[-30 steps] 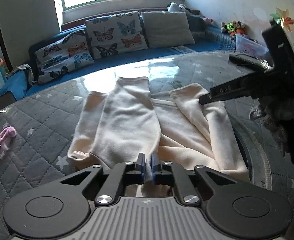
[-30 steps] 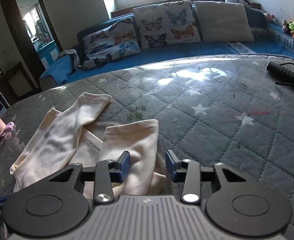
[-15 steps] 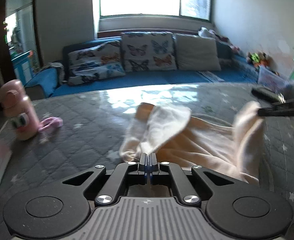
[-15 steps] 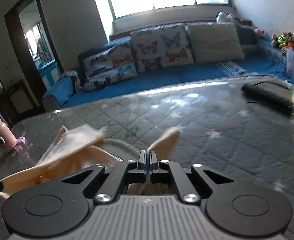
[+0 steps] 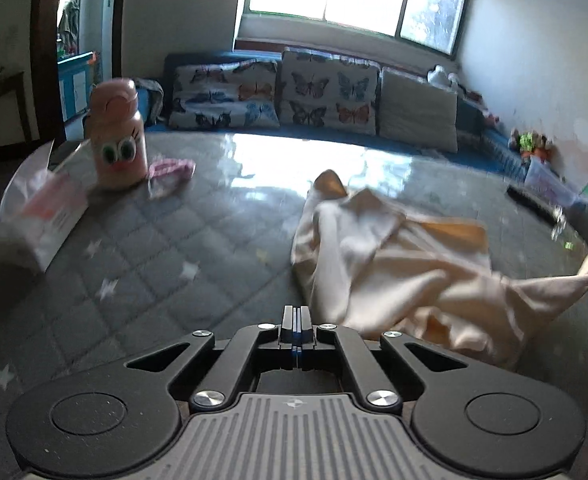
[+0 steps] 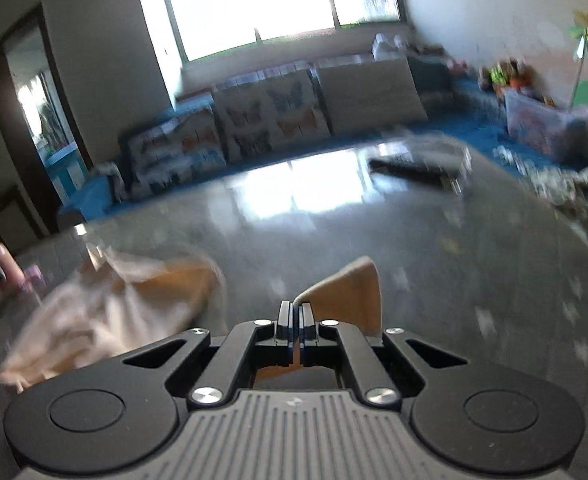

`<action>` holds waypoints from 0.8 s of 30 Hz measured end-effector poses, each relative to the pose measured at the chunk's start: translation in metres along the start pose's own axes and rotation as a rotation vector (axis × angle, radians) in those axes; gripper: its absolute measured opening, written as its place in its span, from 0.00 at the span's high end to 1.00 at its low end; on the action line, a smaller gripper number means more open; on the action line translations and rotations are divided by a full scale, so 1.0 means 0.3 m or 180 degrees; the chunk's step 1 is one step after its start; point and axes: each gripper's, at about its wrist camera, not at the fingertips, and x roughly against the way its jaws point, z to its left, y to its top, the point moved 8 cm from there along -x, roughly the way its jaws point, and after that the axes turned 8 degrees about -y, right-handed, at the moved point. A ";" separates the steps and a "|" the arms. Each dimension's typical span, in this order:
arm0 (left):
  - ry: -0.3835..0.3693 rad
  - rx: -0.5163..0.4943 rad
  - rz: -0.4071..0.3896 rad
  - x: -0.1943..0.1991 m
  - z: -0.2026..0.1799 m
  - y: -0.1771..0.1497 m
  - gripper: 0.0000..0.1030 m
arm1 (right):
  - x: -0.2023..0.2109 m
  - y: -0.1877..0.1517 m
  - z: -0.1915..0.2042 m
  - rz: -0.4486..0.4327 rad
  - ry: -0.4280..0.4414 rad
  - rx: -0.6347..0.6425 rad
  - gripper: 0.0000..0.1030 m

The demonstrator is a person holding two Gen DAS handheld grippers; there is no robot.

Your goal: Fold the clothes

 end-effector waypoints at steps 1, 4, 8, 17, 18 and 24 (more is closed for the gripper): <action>0.0015 -0.0016 0.0031 -0.003 0.002 -0.010 1.00 | -0.017 -0.029 -0.018 0.0086 -0.0058 0.0003 0.97; -0.0011 -0.0095 0.0056 -0.015 -0.024 -0.002 0.99 | -0.056 -0.093 -0.070 0.0283 -0.0178 -0.0054 0.90; -0.0066 -0.0291 0.0012 -0.065 -0.097 0.052 0.97 | -0.061 -0.095 -0.106 0.0241 -0.0268 -0.0116 0.84; -0.0227 -0.0712 0.0161 -0.326 -0.255 0.156 0.70 | -0.067 -0.071 -0.139 0.0171 -0.0392 -0.0130 0.65; -0.0223 -0.0749 0.0177 -0.356 -0.266 0.163 0.67 | -0.071 -0.072 -0.139 0.0180 -0.0390 -0.0134 0.64; -0.0192 -0.0847 0.0388 -0.528 -0.286 0.176 0.63 | -0.095 -0.058 -0.142 0.0197 -0.0371 -0.0160 0.60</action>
